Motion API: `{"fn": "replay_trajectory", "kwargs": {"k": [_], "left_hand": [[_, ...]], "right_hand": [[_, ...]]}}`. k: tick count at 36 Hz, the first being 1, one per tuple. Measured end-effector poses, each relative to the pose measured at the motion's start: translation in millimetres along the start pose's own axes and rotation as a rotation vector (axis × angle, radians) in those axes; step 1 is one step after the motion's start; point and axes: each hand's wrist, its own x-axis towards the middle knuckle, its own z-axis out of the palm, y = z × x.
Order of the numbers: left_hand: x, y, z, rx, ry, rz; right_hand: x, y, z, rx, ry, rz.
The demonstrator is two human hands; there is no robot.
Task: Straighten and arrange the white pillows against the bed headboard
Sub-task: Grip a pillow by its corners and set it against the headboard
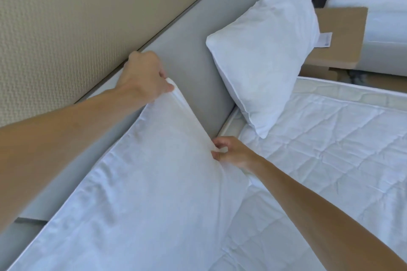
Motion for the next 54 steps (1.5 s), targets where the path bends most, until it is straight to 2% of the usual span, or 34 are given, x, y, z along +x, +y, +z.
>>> {"fn": "replay_trajectory", "kwargs": {"k": [3,9,13,18,22,31,35,38,41,48,54], "left_hand": [[-1.2,-1.8,4.0,-0.024,0.053,0.015],[-7.3,-1.6,1.1,-0.081,0.142,0.052],[-8.6,-0.2,1.7,-0.091,0.163,0.024],[-8.3,-2.2,3.4,-0.091,0.212,0.064],[-4.7,-5.0,8.1,-0.078,0.252,0.079],[-2.0,-7.3,13.4,-0.057,0.189,0.069],[-4.2,-5.9,5.2,-0.066,0.115,0.066],[-5.4,-7.6,5.2,-0.066,0.144,0.080],[-6.6,-12.9,8.5,-0.070,0.190,0.092],[-5.8,-13.2,19.2,-0.103,0.204,0.038],[-4.9,-12.7,6.0,-0.075,0.140,0.137]], "right_hand": [[2.5,26.0,9.5,-0.092,0.047,0.053],[-12.9,81.5,11.4,-0.242,0.006,0.243],[-23.8,109.6,12.6,-0.287,0.108,0.306],[-15.6,108.6,7.7,-0.408,0.166,0.316],[-13.0,120.0,12.3,-0.405,0.297,0.315],[-26.5,126.1,25.6,-0.428,0.373,0.362],[-40.4,118.4,26.9,-0.599,0.334,0.305],[-42.0,117.3,22.0,-0.673,0.306,0.336],[-36.5,123.4,16.5,-0.678,0.368,0.357],[-32.5,122.6,21.2,-0.713,0.394,0.399],[-38.3,123.4,-0.6,-0.381,0.319,0.413]]}}
